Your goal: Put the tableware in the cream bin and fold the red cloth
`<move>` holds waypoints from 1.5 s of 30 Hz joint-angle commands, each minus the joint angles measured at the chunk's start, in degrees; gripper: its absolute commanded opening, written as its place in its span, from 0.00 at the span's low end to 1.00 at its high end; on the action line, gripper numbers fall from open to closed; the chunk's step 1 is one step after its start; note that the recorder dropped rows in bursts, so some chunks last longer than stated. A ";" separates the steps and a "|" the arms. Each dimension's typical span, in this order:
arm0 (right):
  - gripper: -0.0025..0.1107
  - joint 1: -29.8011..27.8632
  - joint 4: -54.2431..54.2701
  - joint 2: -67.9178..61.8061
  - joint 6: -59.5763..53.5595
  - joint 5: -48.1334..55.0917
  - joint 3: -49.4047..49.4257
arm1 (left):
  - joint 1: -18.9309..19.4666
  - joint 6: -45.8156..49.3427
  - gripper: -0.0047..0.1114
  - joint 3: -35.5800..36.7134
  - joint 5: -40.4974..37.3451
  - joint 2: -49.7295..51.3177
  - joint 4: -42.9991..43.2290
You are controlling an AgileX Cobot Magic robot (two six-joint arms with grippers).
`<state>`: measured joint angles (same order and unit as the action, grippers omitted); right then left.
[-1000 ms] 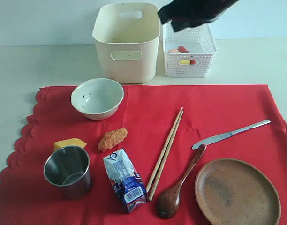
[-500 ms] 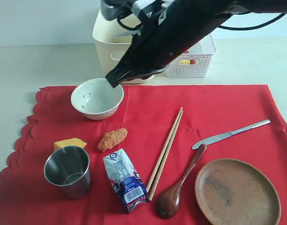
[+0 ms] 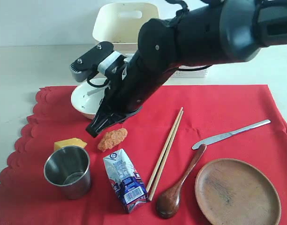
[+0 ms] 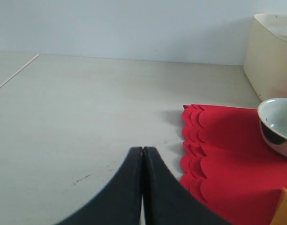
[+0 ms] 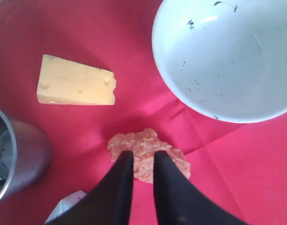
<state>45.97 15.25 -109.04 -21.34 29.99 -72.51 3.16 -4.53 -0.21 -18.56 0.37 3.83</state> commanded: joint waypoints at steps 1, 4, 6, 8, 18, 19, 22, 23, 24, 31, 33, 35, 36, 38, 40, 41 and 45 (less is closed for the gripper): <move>0.30 0.59 -1.15 -1.74 -0.32 -1.80 0.18 | -0.33 -0.26 0.05 0.21 0.21 -0.37 -0.11; 0.41 0.59 -1.01 -2.90 -2.29 -2.58 0.18 | -0.33 -0.26 0.05 0.21 0.21 -0.37 -0.11; 0.47 0.59 -1.13 -3.75 -4.31 -2.97 0.18 | -0.33 -0.26 0.05 0.21 0.21 -0.37 -0.11; 0.51 0.59 -0.95 -4.59 -5.23 -2.97 0.18 | -0.33 -0.26 0.05 0.21 0.21 -0.37 -0.11; 0.53 0.59 -0.74 -7.92 -7.27 -4.04 0.18 | -0.33 -0.26 0.05 0.21 0.21 -0.37 -0.11; 0.53 0.59 -0.74 -8.04 -7.63 -4.32 0.18 | -0.33 -0.26 0.05 0.21 0.21 -0.37 -0.11; 0.53 0.59 -0.90 -9.10 -7.95 -5.84 0.18 | -0.33 -0.26 0.05 0.21 0.21 -0.37 -0.11; 0.53 0.59 -1.02 -9.58 -8.26 -6.24 0.18 | -0.33 -0.26 0.05 0.21 0.21 -0.37 -0.11; 0.53 0.59 -1.30 -9.97 -8.84 -6.54 0.18 | -0.33 -0.26 0.05 0.21 0.21 -0.37 -0.11; 0.53 0.59 -1.30 -12.47 -10.49 -8.36 0.08 | -0.33 -0.26 0.05 0.21 0.21 -0.37 -0.11; 0.53 0.59 -1.30 -13.28 -10.48 -8.46 0.08 | -0.33 -0.26 0.05 0.21 0.21 -0.37 -0.11; 0.53 0.59 -1.30 -13.82 -10.48 -8.35 0.08 | -0.33 -0.26 0.05 0.21 0.21 -0.37 -0.11; 0.53 0.59 -1.30 -14.30 -10.48 -8.03 0.08 | -0.33 -0.26 0.05 0.21 0.21 -0.37 -0.11; 0.52 0.59 -1.52 -14.85 -10.48 -6.76 0.08 | -0.33 -0.26 0.05 0.21 0.21 -0.37 -0.11; 0.49 0.59 -1.52 -14.75 -10.48 -5.60 0.08 | -0.33 -0.26 0.05 0.21 0.21 -0.37 -0.11; 0.46 0.59 -2.19 -14.62 -10.48 -4.81 0.08 | -0.33 -0.26 0.05 0.21 0.21 -0.37 -0.11; 0.22 0.59 -6.14 -14.27 -10.51 -1.37 0.08 | -0.33 -0.26 0.05 0.21 0.21 -0.37 -0.11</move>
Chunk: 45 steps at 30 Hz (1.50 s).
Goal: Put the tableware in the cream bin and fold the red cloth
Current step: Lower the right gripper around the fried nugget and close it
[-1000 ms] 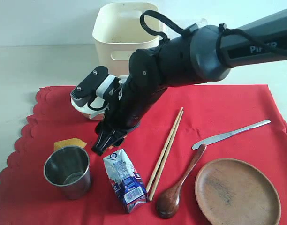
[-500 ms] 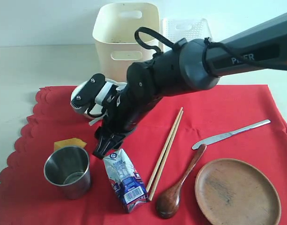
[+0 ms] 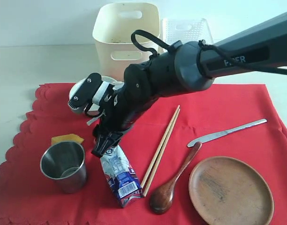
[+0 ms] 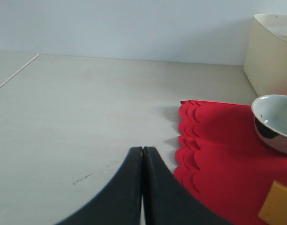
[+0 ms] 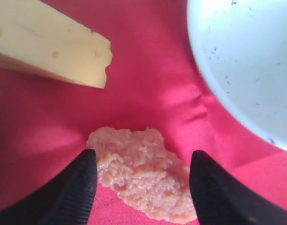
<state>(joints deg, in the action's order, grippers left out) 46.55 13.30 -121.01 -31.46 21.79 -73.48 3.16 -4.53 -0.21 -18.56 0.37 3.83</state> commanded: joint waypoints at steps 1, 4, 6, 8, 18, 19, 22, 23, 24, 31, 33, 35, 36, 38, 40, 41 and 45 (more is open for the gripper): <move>0.18 0.01 -4.49 -2.15 -0.39 7.29 1.04 | -0.33 -0.26 0.05 0.21 0.21 -0.37 -0.11; 0.05 0.01 -5.30 -1.13 -0.63 8.43 1.04 | -0.33 -0.26 0.05 0.21 0.21 -0.37 -0.11; 0.02 0.01 -6.32 0.31 -0.92 8.42 1.04 | -0.33 -0.26 0.05 0.21 0.21 -0.37 -0.11; 0.02 0.01 -6.32 2.34 -2.82 8.42 1.04 | -0.33 -0.26 0.05 0.21 0.21 -0.37 -0.11; 0.02 0.01 -6.42 6.42 -3.04 6.90 1.04 | -0.33 -0.26 0.05 0.21 0.21 -0.37 -0.11; 0.02 0.01 -6.42 6.42 -3.04 6.65 1.04 | -0.33 -0.26 0.05 0.21 0.21 -0.37 -0.11; 0.02 0.01 -6.42 6.29 -3.04 5.28 1.04 | -0.33 -0.26 0.05 0.21 0.21 -0.37 -0.11; 0.02 0.01 -6.04 6.29 -3.04 3.53 1.04 | -0.33 -0.26 0.05 0.21 0.21 -0.37 -0.11; 0.02 0.01 -6.04 6.29 -2.90 2.05 1.04 | -0.33 -0.26 0.05 0.21 0.21 -0.37 -0.11; 0.35 0.01 -5.28 5.07 -2.81 -3.76 1.04 | -0.33 -0.26 0.05 0.21 0.21 -0.37 -0.11; 0.47 0.01 -4.90 4.17 -2.81 -2.39 1.04 | -0.33 -0.26 0.05 0.21 0.21 -0.37 -0.11; 0.55 0.01 -4.77 3.70 -2.81 -0.79 1.04 | -0.33 -0.26 0.05 0.21 0.21 -0.37 -0.11; 0.58 0.01 -4.46 3.57 -2.81 -0.47 1.04 | -0.33 -0.26 0.05 0.21 0.21 -0.37 -0.11; 0.61 0.01 -4.31 2.88 -2.81 -0.10 1.04 | -0.33 -0.26 0.05 0.21 0.21 -0.37 -0.11; 0.62 0.01 -4.31 2.22 -2.81 -0.10 1.04 | -0.33 -0.26 0.05 0.21 0.21 -0.37 -0.11; 0.64 0.01 -4.31 1.54 -2.81 -0.10 1.04 | -0.33 -0.26 0.05 0.21 0.21 -0.37 -0.11; 0.68 0.01 -4.31 -0.04 -2.81 -1.92 1.04 | -0.33 -0.26 0.05 0.21 0.21 -0.37 -0.11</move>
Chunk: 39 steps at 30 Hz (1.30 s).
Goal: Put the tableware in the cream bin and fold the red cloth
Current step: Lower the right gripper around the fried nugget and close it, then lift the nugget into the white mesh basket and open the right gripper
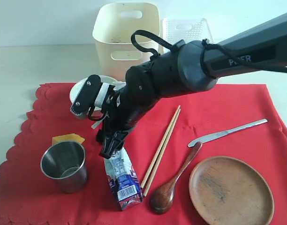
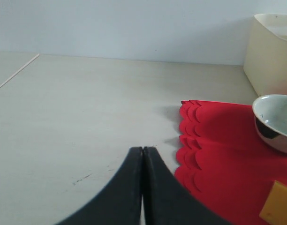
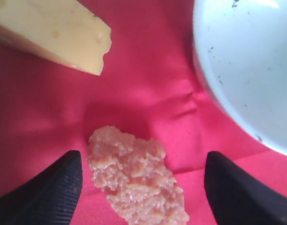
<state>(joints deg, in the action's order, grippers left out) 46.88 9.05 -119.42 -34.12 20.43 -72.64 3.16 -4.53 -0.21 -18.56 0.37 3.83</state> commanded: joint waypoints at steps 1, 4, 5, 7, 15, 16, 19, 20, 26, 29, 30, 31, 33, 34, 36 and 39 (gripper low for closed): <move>0.68 -0.32 -0.05 -1.97 -0.15 -0.79 0.20 | -0.33 -0.26 0.05 0.21 0.21 -0.37 -0.11; 0.68 -0.32 -0.05 -3.27 -0.15 -0.75 0.20 | -0.33 -0.26 0.05 0.21 0.21 -0.37 -0.11; 0.68 -0.32 -0.05 -3.77 -0.15 -0.47 0.20 | -0.33 -0.26 0.05 0.21 0.21 -0.37 -0.11; 0.67 -0.32 -0.05 -4.27 -0.15 0.21 0.20 | -0.33 -0.26 0.05 0.21 0.21 -0.37 -0.11; 0.33 -0.32 -0.05 -4.16 -0.27 -0.43 0.20 | -0.33 -0.26 0.05 0.21 0.21 -0.37 -0.11; 0.28 -0.32 -0.05 -3.92 -0.27 -0.43 0.20 | -0.33 -0.26 0.05 0.21 0.21 -0.37 -0.11; 0.16 -0.32 -0.05 -3.24 -0.27 -0.51 0.20 | -0.33 -0.26 0.05 0.21 0.21 -0.37 -0.11; 0.13 -0.32 -0.05 -2.97 -0.27 -0.51 0.20 | -0.33 -0.26 0.05 0.21 0.21 -0.37 -0.11; 0.02 -0.32 -0.05 0.67 -0.27 -0.58 0.20 | -0.33 -0.26 0.05 0.21 0.21 -0.37 -0.11; 0.02 -0.32 -0.05 2.78 -0.27 -0.67 0.20 | -0.33 -0.26 0.05 0.21 0.21 -0.37 -0.11; 0.02 -0.32 -0.05 3.53 -0.27 -0.67 0.20 | -0.33 -0.26 0.05 0.21 0.21 -0.37 -0.11; 0.02 -0.32 -0.05 4.17 -0.27 -0.67 0.20 | -0.33 -0.26 0.05 0.21 0.21 -0.37 -0.11; 0.02 -0.32 -0.05 5.75 -0.13 -0.67 0.20 | -0.33 -0.26 0.05 0.21 0.21 -0.37 -0.11; 0.02 -0.32 -0.05 6.41 -0.13 -0.67 0.20 | -0.33 -0.26 0.05 0.21 0.21 -0.37 -0.11; 0.02 -0.32 -0.05 8.11 -0.13 -0.67 0.20 | -0.33 -0.26 0.05 0.21 0.21 -0.37 -0.11; 0.02 -0.42 -0.05 10.76 -0.13 -0.67 0.20 | -0.33 -0.26 0.05 0.21 0.21 -0.37 -0.11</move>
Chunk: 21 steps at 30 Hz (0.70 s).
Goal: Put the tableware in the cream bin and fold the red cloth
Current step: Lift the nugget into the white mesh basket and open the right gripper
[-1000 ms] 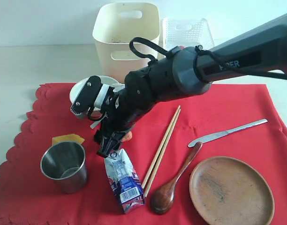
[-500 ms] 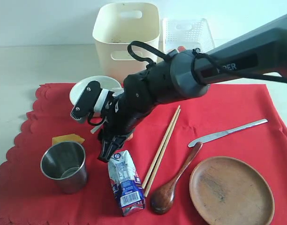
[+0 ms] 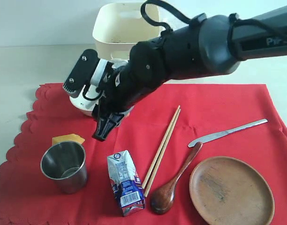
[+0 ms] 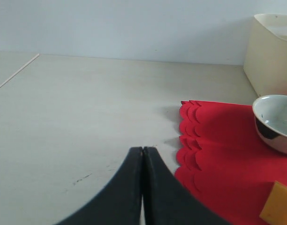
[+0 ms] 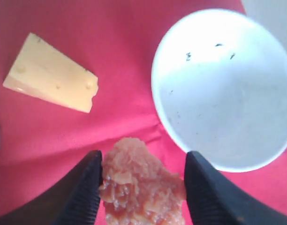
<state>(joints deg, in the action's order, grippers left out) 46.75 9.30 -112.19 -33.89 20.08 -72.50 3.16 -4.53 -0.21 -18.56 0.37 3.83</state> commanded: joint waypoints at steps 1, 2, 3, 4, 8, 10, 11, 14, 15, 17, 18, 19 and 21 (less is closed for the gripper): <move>0.02 -0.29 -0.31 4.17 -0.36 -0.32 0.07 | -0.33 -0.26 0.05 0.21 0.21 -0.37 -0.11; 0.02 -0.61 -0.31 5.05 -0.36 -0.32 0.07 | -0.33 -0.26 0.05 0.21 0.21 -0.37 -0.11; 0.02 -0.79 -0.31 5.82 -0.36 -0.32 0.07 | -0.33 -0.26 0.05 0.21 0.21 -0.37 -0.11; 0.02 -1.14 -0.31 6.41 -0.36 -0.32 0.07 | -0.33 -0.26 0.05 0.21 0.21 -0.37 -0.11; 0.02 -3.38 -0.31 8.95 -0.36 -0.77 0.07 | -0.33 -0.26 0.05 0.21 0.21 -0.37 -0.11; 0.02 -5.20 -0.31 9.89 -0.36 -1.61 0.07 | -0.33 -0.26 0.05 0.21 0.21 -0.37 -0.11; 0.02 -5.75 -0.31 10.17 -0.03 -2.17 0.07 | -0.33 -0.26 0.05 0.21 0.21 -0.37 -0.11; 0.02 -8.60 -0.31 10.72 1.18 -4.34 0.07 | -0.33 -0.26 0.05 0.21 0.21 -0.37 -0.11; 0.02 -9.85 -0.31 10.72 1.18 -5.08 0.07 | -0.33 -0.26 0.05 0.21 0.21 -0.37 -0.11; 0.02 -11.80 -0.31 10.72 1.18 -6.80 0.07 | -0.33 -0.26 0.05 0.21 0.21 -0.37 -0.11; 0.02 -12.90 -0.31 10.72 1.18 -7.60 0.07 | -0.33 -0.26 0.05 0.21 0.21 -0.37 -0.11; 0.02 -13.95 -0.31 10.72 1.18 -8.55 0.07 | -0.33 -0.26 0.05 0.21 0.21 -0.37 -0.11; 0.02 -16.05 -0.31 10.72 1.18 -11.01 0.07 | -0.33 -0.26 0.05 0.21 0.21 -0.37 -0.11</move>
<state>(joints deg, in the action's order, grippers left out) 33.22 9.30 -102.16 -33.05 13.03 -72.45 3.16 -4.53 -0.21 -18.56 0.37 3.83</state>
